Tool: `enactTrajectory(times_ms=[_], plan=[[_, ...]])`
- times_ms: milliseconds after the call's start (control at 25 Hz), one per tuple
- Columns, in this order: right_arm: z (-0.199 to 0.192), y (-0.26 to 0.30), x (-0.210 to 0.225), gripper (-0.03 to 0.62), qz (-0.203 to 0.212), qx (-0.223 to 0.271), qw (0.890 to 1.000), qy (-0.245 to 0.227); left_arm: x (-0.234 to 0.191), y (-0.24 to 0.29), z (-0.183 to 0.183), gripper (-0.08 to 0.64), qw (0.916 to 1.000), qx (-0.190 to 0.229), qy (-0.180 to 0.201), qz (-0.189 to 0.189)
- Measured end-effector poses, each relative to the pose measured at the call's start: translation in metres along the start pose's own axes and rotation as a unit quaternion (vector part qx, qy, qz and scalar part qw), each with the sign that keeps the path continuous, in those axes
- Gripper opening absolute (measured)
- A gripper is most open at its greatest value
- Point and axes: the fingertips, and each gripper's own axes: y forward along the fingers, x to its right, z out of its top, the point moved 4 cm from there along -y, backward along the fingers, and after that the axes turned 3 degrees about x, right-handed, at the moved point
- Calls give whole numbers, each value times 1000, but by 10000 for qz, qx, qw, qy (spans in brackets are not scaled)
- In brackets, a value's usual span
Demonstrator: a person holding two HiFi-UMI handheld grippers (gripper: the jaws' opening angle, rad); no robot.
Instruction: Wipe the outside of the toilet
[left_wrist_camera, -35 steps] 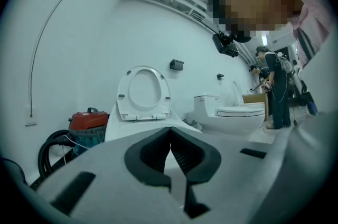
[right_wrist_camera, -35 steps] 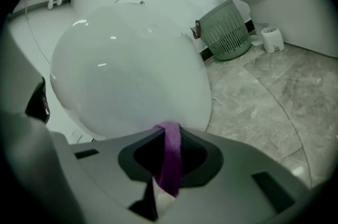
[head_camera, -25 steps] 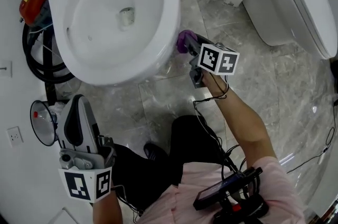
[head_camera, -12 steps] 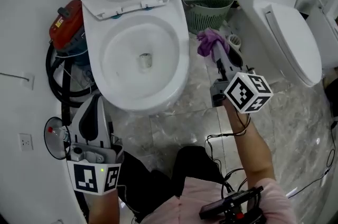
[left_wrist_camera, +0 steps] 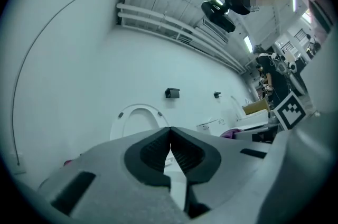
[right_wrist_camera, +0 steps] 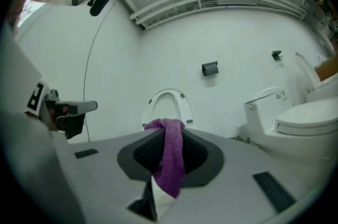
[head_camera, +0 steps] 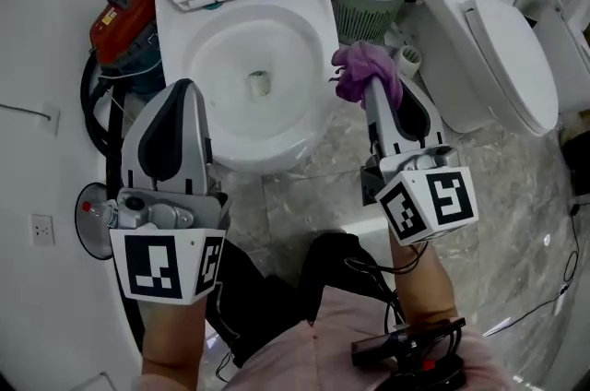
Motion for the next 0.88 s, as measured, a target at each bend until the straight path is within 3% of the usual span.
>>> enactTrajectory(times_ms=[280,880], plan=[[-24,-18,-27,67,1,-135,9998,-117,22,-1,-18,8,9996,-76,-209,-148],[-41,-19,-30,60,125,-249,9991,-309,30,-1,-34,8,9992,-1,-341,-209]])
